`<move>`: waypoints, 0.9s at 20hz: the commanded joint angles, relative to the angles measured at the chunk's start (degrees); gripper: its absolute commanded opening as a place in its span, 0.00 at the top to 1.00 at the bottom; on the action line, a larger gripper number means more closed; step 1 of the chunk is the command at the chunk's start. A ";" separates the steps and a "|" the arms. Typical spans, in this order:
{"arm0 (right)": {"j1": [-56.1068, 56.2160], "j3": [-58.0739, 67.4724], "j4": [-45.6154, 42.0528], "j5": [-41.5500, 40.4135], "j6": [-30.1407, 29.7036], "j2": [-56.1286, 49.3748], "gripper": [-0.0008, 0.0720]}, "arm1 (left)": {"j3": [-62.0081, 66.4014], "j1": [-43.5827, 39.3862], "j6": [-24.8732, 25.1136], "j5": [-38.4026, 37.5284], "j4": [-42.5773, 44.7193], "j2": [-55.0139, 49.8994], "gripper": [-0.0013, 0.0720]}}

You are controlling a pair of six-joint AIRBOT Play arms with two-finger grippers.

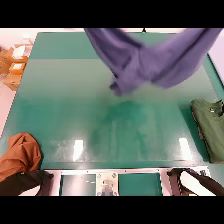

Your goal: Fold the shirts.

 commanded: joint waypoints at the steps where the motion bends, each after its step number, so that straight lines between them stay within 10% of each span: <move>1: -0.04 11.32 -5.07 -7.96 0.22 4.39 0.97 | 5.60 0.00 -4.28 1.36 16.20 7.39 0.95; 5: -0.04 4.00 -17.44 -9.60 4.24 11.06 0.97 | 2.80 0.00 -8.04 -12.33 35.87 10.27 0.95; 10: -0.04 -17.49 -17.70 -9.27 4.24 13.70 0.97 | -12.66 0.98 -8.68 -12.50 37.33 9.70 0.95; 18: 0.07 -63.25 1.07 -31.36 -3.19 8.02 0.97 | -36.13 22.14 5.81 11.80 -6.14 -7.78 0.95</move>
